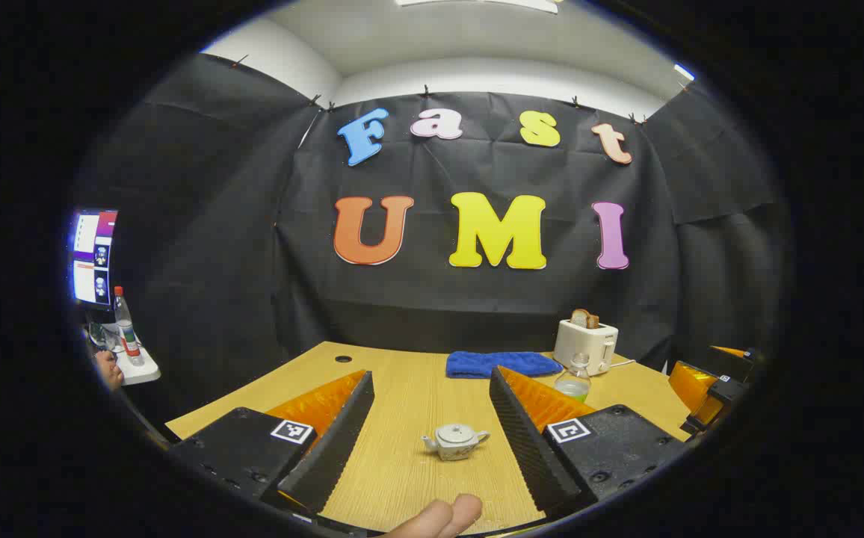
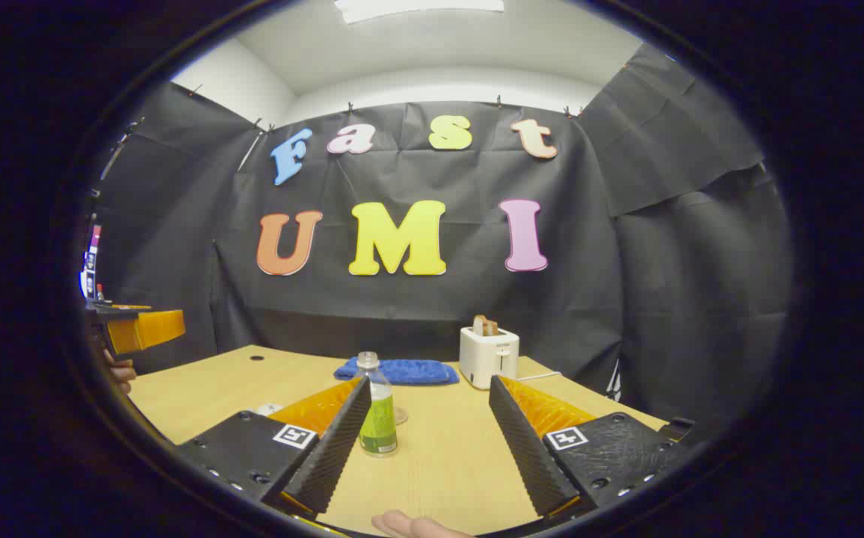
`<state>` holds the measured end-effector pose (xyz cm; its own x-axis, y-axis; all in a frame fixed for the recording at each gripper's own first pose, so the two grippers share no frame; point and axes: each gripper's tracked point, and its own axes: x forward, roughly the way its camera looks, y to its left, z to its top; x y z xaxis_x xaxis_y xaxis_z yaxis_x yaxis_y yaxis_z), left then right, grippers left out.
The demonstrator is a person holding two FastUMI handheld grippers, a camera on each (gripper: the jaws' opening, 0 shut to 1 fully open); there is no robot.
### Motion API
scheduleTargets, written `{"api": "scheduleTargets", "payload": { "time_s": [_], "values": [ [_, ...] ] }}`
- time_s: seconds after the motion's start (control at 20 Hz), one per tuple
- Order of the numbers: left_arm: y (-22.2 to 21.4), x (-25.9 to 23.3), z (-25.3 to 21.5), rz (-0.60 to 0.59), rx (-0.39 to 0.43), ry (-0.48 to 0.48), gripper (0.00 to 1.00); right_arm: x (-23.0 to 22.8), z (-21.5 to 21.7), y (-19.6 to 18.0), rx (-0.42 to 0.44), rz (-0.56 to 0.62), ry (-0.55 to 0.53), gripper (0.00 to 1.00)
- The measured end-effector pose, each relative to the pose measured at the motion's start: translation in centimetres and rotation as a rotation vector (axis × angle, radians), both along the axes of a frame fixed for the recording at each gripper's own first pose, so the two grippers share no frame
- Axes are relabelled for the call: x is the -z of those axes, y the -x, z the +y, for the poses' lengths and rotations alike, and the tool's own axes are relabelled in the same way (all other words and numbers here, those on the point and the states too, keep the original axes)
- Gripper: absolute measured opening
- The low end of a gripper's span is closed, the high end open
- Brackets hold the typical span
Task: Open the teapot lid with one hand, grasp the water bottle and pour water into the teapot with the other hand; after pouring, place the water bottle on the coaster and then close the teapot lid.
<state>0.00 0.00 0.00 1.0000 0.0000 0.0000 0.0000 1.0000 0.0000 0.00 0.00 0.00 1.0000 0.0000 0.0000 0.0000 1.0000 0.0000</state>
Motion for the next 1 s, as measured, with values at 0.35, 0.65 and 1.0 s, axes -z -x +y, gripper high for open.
{"api": "scheduleTargets", "payload": {
  "time_s": [0.35,0.65,1.0],
  "values": [
    [-0.9,1.5,1.3,0.055,0.002,0.003,0.98,1.4,1.4,-0.6,-0.038,0.057,0.016,0.94],
    [-1.4,2.3,0.8,0.077,0.009,-0.013,0.98,1.9,0.3,-0.9,-0.023,0.073,0.017,0.94],
    [-3.0,3.8,0.2,0.095,0.014,-0.025,0.98,2.9,-0.5,-1.6,-0.022,0.091,-0.014,0.95]
  ]
}}
